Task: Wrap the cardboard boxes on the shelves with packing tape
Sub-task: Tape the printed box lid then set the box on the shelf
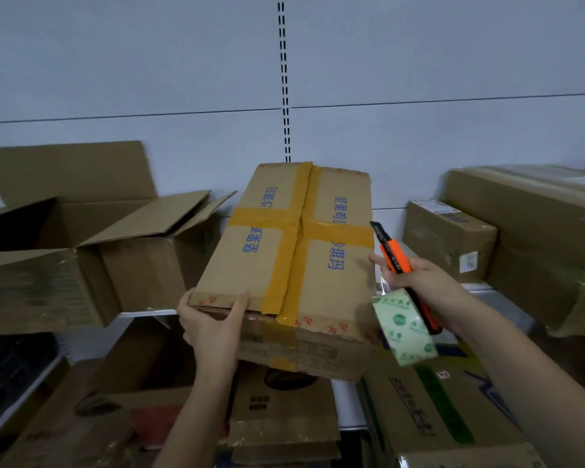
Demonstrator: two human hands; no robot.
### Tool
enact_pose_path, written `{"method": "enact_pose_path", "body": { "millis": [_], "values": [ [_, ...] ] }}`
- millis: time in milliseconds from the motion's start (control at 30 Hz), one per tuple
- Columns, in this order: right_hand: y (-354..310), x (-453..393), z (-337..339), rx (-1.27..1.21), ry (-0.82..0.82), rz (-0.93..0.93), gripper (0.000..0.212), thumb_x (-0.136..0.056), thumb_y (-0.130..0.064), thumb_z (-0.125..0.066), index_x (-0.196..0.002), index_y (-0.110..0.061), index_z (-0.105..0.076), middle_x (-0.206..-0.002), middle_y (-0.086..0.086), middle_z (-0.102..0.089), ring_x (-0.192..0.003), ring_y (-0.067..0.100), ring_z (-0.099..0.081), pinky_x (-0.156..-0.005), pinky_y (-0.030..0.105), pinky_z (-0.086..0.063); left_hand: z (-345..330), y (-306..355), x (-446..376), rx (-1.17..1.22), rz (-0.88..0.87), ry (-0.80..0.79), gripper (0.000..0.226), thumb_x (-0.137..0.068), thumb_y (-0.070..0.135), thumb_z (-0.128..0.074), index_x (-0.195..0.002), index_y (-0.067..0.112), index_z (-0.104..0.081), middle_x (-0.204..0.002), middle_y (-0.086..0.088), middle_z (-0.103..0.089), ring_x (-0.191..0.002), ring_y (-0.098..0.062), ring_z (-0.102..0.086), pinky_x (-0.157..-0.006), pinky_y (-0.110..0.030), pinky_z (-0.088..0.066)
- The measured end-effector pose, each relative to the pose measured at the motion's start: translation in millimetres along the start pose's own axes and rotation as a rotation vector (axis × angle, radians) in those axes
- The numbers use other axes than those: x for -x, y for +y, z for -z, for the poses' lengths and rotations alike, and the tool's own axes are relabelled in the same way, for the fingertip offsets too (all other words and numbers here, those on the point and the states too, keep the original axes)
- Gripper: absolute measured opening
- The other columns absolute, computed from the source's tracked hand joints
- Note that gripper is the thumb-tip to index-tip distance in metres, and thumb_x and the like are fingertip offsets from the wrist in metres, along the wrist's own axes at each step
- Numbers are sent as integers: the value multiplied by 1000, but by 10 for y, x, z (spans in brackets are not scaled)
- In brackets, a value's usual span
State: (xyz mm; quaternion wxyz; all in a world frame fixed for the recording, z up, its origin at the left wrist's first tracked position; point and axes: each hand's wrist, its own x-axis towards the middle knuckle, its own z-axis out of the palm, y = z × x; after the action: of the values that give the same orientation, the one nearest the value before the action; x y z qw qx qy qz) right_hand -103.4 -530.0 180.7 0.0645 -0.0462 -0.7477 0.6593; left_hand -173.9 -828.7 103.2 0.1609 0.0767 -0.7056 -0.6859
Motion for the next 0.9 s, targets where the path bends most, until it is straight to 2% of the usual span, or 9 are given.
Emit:
{"method": "enact_pose_path", "body": {
  "millis": [133, 233, 333, 433, 567, 633, 733, 833, 900],
  "values": [
    [-16, 342, -105, -191, 57, -36, 14, -93, -6, -61, -81, -14, -63, -111, -1, -73, -98, 17, -71, -79, 34, -49, -31, -117, 32, -41, -73, -83, 92, -64, 57, -84, -135, 46, -26, -142, 5, -37, -136, -23, -34, -108, -45, -41],
    [45, 546, -253, -311, 68, -72, 2, -82, -11, -64, -82, -9, -63, -95, 1, -75, -82, 17, -74, -72, 36, -49, -142, -54, 26, 0, -74, -103, 107, -52, 66, -79, -141, 43, -24, -146, 2, -37, -138, -24, -33, -109, -46, -40],
    [15, 620, -328, -467, 74, -80, 10, -84, -9, -63, -75, -13, -62, -116, 4, -73, -92, 13, -74, -75, 38, -49, -182, 213, -132, 28, -116, 1, 109, -53, 63, -75, -146, 42, -21, -151, -2, -34, -141, -28, -31, -112, -52, -36],
    [-98, 651, -410, -519, 38, -82, 9, -79, -16, -66, -71, -18, -65, -118, 6, -72, -71, 14, -71, -72, 37, -47, -82, 616, -347, -50, -206, 26, 94, -66, 57, -75, -145, 45, -25, -149, -3, -36, -138, -26, -36, -113, -55, -34],
    [-156, 758, -545, -496, 20, -60, 17, -78, -22, -66, -94, -16, -67, -110, -1, -74, -72, 14, -71, -71, 38, -48, 9, 898, -450, -35, -323, -12, 95, -70, 56, -73, -150, 44, -22, -155, 2, -31, -141, -19, -33, -116, -48, -32],
    [-227, 771, -630, -507, 6, -14, 14, -82, -20, -65, -95, -16, -68, -102, -3, -75, -72, 15, -70, -71, 37, -48, -97, 959, -529, 82, -249, -61, 105, -74, 50, -74, -157, 36, -11, -163, 2, -17, -144, -13, -27, -118, -39, -26],
    [-347, 590, -738, -308, 132, 121, 10, -92, -17, -62, -95, -8, -64, -87, 5, -72, -71, 21, -67, -70, 37, -53, -400, 848, -813, 73, -4, -222, 116, -60, 68, -57, -158, 31, -9, -165, -2, -14, -148, -23, -24, -119, -48, -26],
    [-423, 323, -758, -60, 262, 191, 18, -98, -22, -60, -110, -9, -61, -99, 17, -68, -94, 30, -65, -90, 43, -51, -648, 522, -1051, 44, 61, -299, 98, -60, 61, -47, -153, 40, -23, -159, -8, -28, -138, -33, -38, -111, -56, -36],
    [-394, 180, -689, -52, 264, 155, 14, -98, -23, -59, -102, -10, -65, -84, 12, -65, -81, 28, -65, -82, 41, -51, -680, 702, -726, 33, 69, -290, 80, -76, 47, -51, -152, 42, -26, -151, -7, -39, -126, -31, -50, -106, -52, -43]
  ]
}}
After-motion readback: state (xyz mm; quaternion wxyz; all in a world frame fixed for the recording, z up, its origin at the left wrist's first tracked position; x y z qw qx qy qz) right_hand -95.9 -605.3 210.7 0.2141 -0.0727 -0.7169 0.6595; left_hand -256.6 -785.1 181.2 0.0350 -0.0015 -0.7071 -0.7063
